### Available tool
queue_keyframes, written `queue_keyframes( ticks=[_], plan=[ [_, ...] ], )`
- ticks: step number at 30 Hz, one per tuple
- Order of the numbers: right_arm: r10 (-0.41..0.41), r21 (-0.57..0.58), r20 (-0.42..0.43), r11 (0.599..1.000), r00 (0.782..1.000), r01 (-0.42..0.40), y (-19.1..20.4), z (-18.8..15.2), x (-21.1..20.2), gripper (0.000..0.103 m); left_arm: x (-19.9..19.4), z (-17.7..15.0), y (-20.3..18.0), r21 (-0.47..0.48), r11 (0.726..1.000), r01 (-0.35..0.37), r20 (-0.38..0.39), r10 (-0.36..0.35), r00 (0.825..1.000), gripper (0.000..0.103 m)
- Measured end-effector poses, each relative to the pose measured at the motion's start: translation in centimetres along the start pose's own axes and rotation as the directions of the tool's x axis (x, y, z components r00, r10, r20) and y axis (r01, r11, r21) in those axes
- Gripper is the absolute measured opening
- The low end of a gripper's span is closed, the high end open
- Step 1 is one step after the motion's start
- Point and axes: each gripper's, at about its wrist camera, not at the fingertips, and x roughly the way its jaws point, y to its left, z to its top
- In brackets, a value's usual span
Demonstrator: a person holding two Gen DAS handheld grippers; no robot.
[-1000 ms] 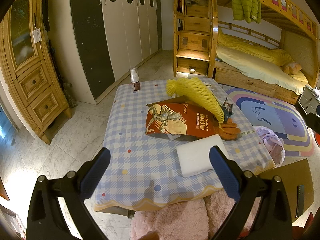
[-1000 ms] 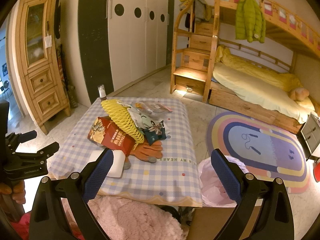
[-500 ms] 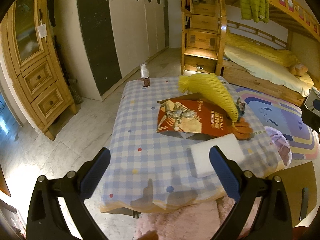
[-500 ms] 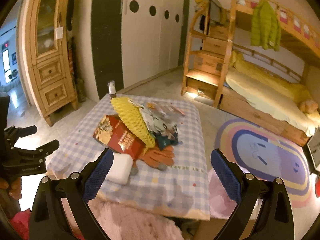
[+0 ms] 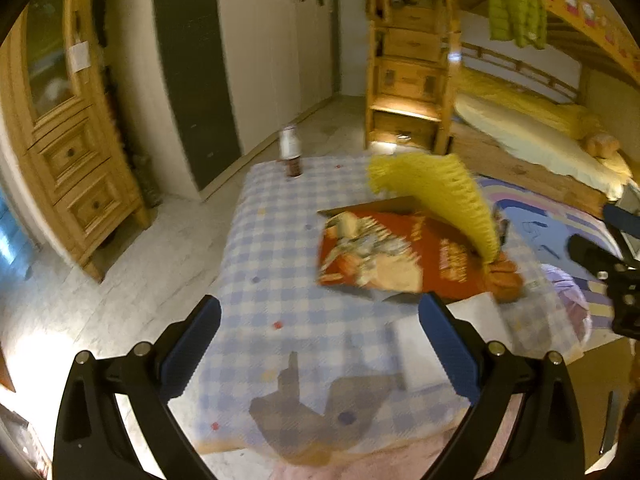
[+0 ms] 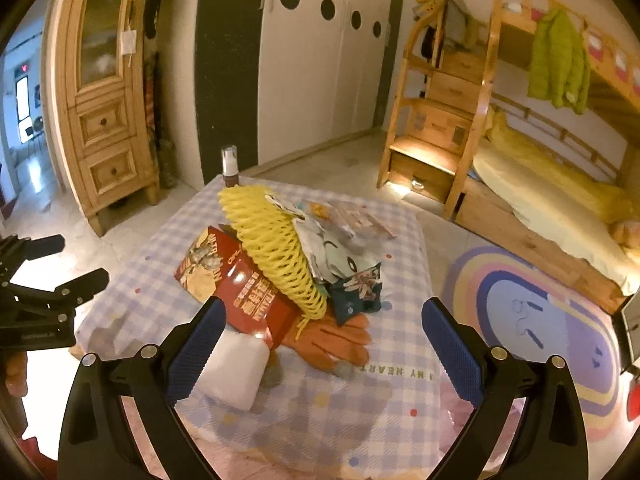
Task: Collect trash
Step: 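Reach the right tool to the white foam block and grasp it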
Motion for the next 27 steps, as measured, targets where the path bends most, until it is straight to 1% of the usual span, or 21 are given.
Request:
queue_keyframes(
  ticks=[6,8,9,10,11,13,16,19,22,23,25,27],
  plan=[
    [-0.018,0.010,-0.020,1.000,1.000,0.018,-2.4,-0.6,1.4,0.092,1.4,2.0,-3.7,0.063,0.993,0.100,0.032,-0.102,0.994,0.096],
    [-0.025,0.024,-0.021,0.999,0.999,0.026,-3.3,-0.7,1.7,0.091,2.0,2.6,-4.8,0.076,0.990,0.115,0.030,-0.118,0.993,0.096],
    [-0.028,0.031,-0.023,0.999,0.999,0.029,-3.7,-0.8,1.8,0.089,2.3,2.8,-5.4,0.082,0.990,0.117,0.029,-0.120,0.992,0.096],
    [-0.020,0.041,-0.025,0.999,0.999,0.021,-4.0,-0.9,1.9,0.077,2.5,2.9,-5.9,0.092,0.989,0.120,0.029,-0.123,0.992,0.096],
    [-0.010,0.051,-0.031,0.999,0.999,0.012,-4.2,-1.1,1.9,0.072,2.5,2.9,-6.3,0.103,0.987,0.120,0.029,-0.123,0.992,0.096],
    [0.022,0.059,-0.047,0.998,0.999,-0.019,-4.4,-1.6,2.0,0.071,2.6,2.5,-6.6,0.120,0.987,0.108,0.027,-0.112,0.993,0.096],
    [0.091,0.041,-0.064,0.995,0.994,-0.088,-3.4,-2.8,1.8,0.071,2.7,1.3,-5.9,0.113,0.990,0.080,0.006,-0.082,0.997,0.096],
    [0.167,0.004,-0.075,0.986,0.983,-0.167,-1.1,-3.7,1.5,0.071,2.7,0.0,-3.9,0.069,0.997,0.042,-0.012,-0.041,0.999,0.096],
    [0.228,-0.053,-0.110,0.970,0.967,-0.235,1.5,-4.9,1.5,0.071,2.6,-0.9,-1.7,0.011,1.000,0.021,-0.030,-0.020,0.999,0.096],
    [0.246,-0.073,-0.125,0.964,0.961,-0.256,2.4,-5.2,1.6,0.069,2.5,-1.1,-1.1,-0.001,1.000,0.014,-0.031,-0.014,0.999,0.096],
    [0.271,-0.095,-0.149,0.953,0.951,-0.287,3.8,-5.7,1.9,0.058,2.2,-1.4,-0.3,-0.010,1.000,-0.003,-0.025,0.003,1.000,0.096],
    [0.280,-0.113,-0.165,0.947,0.946,-0.300,4.7,-6.1,2.5,0.057,1.8,-1.6,0.2,-0.017,1.000,-0.010,-0.015,0.010,1.000,0.096]
  ],
)
